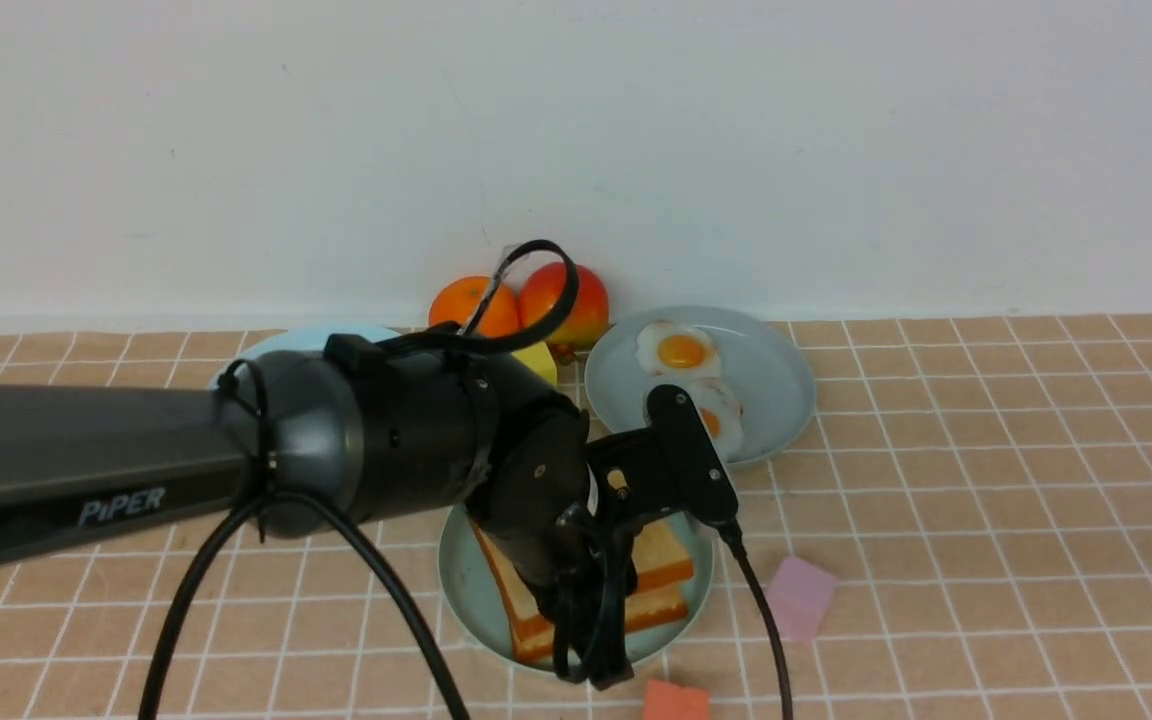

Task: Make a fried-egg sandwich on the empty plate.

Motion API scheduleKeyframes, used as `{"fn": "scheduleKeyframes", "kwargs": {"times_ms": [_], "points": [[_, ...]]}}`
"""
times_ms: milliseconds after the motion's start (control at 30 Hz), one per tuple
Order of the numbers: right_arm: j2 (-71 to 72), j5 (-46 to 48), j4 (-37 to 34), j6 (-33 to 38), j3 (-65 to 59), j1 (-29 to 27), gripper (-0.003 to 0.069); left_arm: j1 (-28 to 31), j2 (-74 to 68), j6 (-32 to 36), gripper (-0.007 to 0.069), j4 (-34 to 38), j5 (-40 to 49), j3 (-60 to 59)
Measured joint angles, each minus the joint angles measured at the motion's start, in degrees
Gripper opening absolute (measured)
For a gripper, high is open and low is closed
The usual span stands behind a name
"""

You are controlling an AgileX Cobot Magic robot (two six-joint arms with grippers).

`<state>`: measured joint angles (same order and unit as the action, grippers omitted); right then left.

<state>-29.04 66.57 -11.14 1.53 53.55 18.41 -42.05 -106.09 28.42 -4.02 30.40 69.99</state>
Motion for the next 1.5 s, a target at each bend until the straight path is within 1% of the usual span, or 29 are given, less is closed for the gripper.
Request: {"fn": "scheduleKeyframes", "kwargs": {"times_ms": [67, 100, 133, 167, 233, 333, 433, 500, 533, 567, 600, 633, 733, 767, 800, 833, 967, 1000, 1033, 1067, 1167, 1200, 1233, 1300, 1333, 1367, 1400, 1433, 1500], "points": [[0.0, 0.0, 0.0, 0.0, 0.0, 0.0, 0.0054, 0.0, 0.0, 0.0, 0.0226, 0.1, 0.4, 0.0], [0.0, 0.0, 0.0, 0.0, 0.0, 0.0, 0.0054, 0.0, 0.0, 0.0, 0.0232, 0.1, 0.4, 0.0], [0.0, 0.0, 0.0, 0.0, 0.0, 0.0, 0.0055, 0.0, 0.0, 0.0, 0.0254, 0.3, 0.5, 0.0], [0.0, 0.0, 0.0, 0.0, 0.0, 0.0, 0.0057, 0.0, 0.0, 0.0, 0.0293, 0.3, 0.7, 0.0], [0.0, 0.0, 0.0, 0.0, 0.0, 0.0, 0.0059, 0.0, 0.0, 0.0, 0.0331, 0.3, 0.8, 0.0], [0.0, 0.0, 0.0, 0.0, 0.0, 0.0, 0.0059, 0.0, 0.3, 0.0, 0.0349, 0.3, 1.0, 0.0], [0.0, 0.0, 0.0, 0.0, 0.0, 0.0, 0.0061, 0.0, 2.8, 0.0, 0.0349, 0.5, 1.8, 0.0], [0.0, -0.1, 0.0, 0.0, 0.0, 0.0, 0.0062, 0.0, 4.4, -0.4, 0.0339, 0.9, 2.0, 0.0], [0.0, -0.7, 0.1, 0.0, 0.0, 0.0, 0.0063, 0.0, 7.6, -2.4, 0.0306, 2.2, 2.5, 0.2], [0.0, -0.8, 0.1, 0.0, 0.0, 0.0, 0.0063, 0.0, 8.5, -2.8, 0.03, 2.6, 2.5, 0.2], [0.0, -1.9, 0.2, 0.0, 0.0, 0.0, 0.0064, 0.0, 12.7, -7.2, 0.0229, 4.3, 3.0, 0.4], [0.0, -2.4, 0.3, 0.0, 0.0, 0.0, 0.0064, 0.0, 15.7, -10.2, 0.0177, 5.3, 3.2, 0.4], [0.0, -3.8, 0.7, 0.0, 0.0, 0.0, 0.0064, 0.0, 26.0, -16.8, 0.002, 7.4, 2.7, -1.3], [0.1, -3.9, 1.0, 0.0, 0.0, 0.0, 0.0064, 0.0, 29.0, -17.9, -0.0013, 7.9, 2.2, -2.5], [0.1, -3.9, 1.0, 0.0, 0.0, 0.0, 0.0064, 0.0, 29.8, -18.3, -0.0013, 8.0, 2.0, -3.2], [0.5, -3.8, 1.5, 0.0, 0.0, 0.0, 0.0063, 0.0, 36.9, -19.7, -0.0013, 8.9, 0.4, -6.6], [2.9, -3.7, 2.5, -0.4, -1.0, 0.0, 0.0036, 0.0, 49.4, -22.0, -0.0013, 10.1, -5.2, -16.1], [4.5, -3.8, 3.5, -0.9, -2.7, 0.0, 0.0011, 0.0, 56.8, -23.3, -0.0013, 10.7, -10.0, -23.1], [5.3, -3.8, 3.8, -1.0, -3.3, 0.0, 0.0006, 0.0, 56.8, -23.4, -0.0013, 10.7, -10.0, -23.9], [7.2, -3.8, 4.7, -1.5, -5.8, 0.0, -0.0003, 0.0, 64.3, -24.3, -0.0013, 11.2, -15.7, -31.4], [11.7, -4.5, 5.4, -4.7, -11.0, 0.0, -0.0004, 0.0, 72.3, -25.3, -0.0013, 11.6, -25.8, -42.3], [11.7, -4.5, 5.4, -5.0, -11.3, 0.0, -0.0004, 0.0, 73.3, -25.2, -0.0013, 11.6, -26.5, -42.3], [14.4, -6.8, 5.4, -8.7, -14.5, 0.0, -0.0004, 0.0, 76.9, -25.5, -0.0013, 11.7, -32.1, -48.8], [16.1, -10.5, 5.4, -12.7, -17.5, 0.0, -0.0003, 0.0, 80.2, -25.5, -0.0013, 11.8, -36.0, -53.3], [16.7, -13.1, 5.4, -14.5, -19.2, 0.0, -0.0003, 0.0, 81.4, -25.5, -0.0013, 11.8, -37.3, -55.1], [16.8, -13.6, 5.4, -14.9, -19.6, 0.0, -0.0003, 0.0, 81.6, -25.5, -0.0013, 11.8, -37.7, -55.5], [17.1, -18.5, 5.4, -16.8, -22.6, 0.0, -0.0003, 0.0, 82.4, -25.5, -0.0013, 11.9, -38.7, -57.4], [17.1, -19.9, 5.4, -17.0, -23.0, 0.0, -0.0003, 0.0, 82.5, -25.5, -0.0013, 11.9, -39.0, -58.0], [17.1, -27.5, 5.4, -17.8, -27.2, 0.0, -0.0001, 0.0, 82.6, -25.5, -0.0013, 11.9, -39.3, -59.8]]}}
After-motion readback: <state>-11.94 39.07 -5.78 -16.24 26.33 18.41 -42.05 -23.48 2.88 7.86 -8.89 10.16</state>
